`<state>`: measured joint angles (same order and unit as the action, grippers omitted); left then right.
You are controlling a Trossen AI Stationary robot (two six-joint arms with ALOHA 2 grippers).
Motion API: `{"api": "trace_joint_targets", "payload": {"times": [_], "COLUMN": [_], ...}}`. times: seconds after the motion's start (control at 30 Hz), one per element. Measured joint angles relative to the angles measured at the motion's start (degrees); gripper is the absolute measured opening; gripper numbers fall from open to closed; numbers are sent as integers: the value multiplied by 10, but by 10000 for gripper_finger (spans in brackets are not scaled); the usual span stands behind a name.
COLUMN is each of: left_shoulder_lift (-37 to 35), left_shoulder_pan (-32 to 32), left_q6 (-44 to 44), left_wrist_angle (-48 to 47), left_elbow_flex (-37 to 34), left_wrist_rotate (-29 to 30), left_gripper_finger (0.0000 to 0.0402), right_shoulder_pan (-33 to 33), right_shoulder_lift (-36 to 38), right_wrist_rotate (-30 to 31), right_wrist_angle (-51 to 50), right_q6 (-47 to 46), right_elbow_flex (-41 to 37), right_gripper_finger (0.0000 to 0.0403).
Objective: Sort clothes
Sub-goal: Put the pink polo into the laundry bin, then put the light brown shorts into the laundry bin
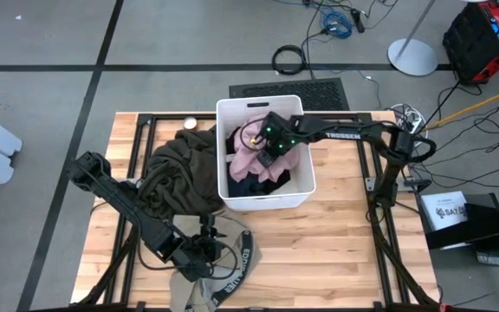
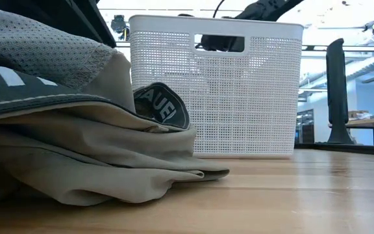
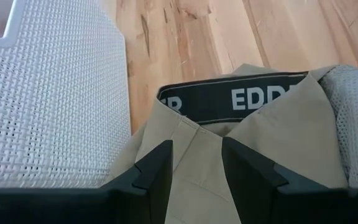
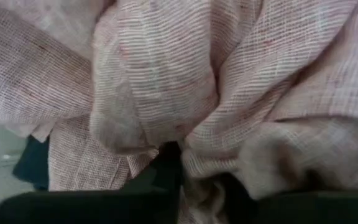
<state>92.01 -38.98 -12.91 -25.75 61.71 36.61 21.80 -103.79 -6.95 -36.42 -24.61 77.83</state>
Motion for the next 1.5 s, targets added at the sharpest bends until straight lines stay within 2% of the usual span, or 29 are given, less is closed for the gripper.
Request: {"api": "trace_joint_targets", "payload": {"times": [0.17, 0.27, 0.37, 0.47, 0.77, 0.9, 1.07, 1.13, 1.3, 1.5], "left_shoulder_lift": [0, 0, 0, 0, 0, 0, 0, 0, -1, -35], "left_shoulder_pan": [0, 0, 0, 0, 0, 0, 0, 0, -1, -25], "left_q6": [2, 2, 2, 2, 12, 14, 18, 18, 30, 63], "left_wrist_angle": [0, 0, 0, 0, 16, 21, 30, 30, 24, 28], "left_elbow_flex": [0, 0, 0, 0, 0, 0, 0, 0, 22, 85], "left_wrist_rotate": [3, 3, 3, 3, 4, 4, 4, 4, 1, -49], "left_gripper_finger": [148, 148, 148, 148, 148, 148, 148, 148, 148, 148], "right_shoulder_pan": [0, 0, -1, -8, -48, -62, -85, -102, -180, -324], "right_shoulder_lift": [19, 34, 47, 59, 64, 62, 62, 63, 65, 66], "right_wrist_rotate": [-13, -42, -76, -84, -83, -79, 60, 90, 97, 105], "right_wrist_angle": [-10, -18, -28, -41, -121, -248, -425, -464, -462, -403], "right_q6": [1, -13, -27, -43, -45, -45, -55, -65, -93, -134], "right_elbow_flex": [24, 55, 92, 136, 298, 358, 371, 371, 371, 371], "right_gripper_finger": [182, 234, 270, 292, 302, 302, 302, 301, 301, 301]}}
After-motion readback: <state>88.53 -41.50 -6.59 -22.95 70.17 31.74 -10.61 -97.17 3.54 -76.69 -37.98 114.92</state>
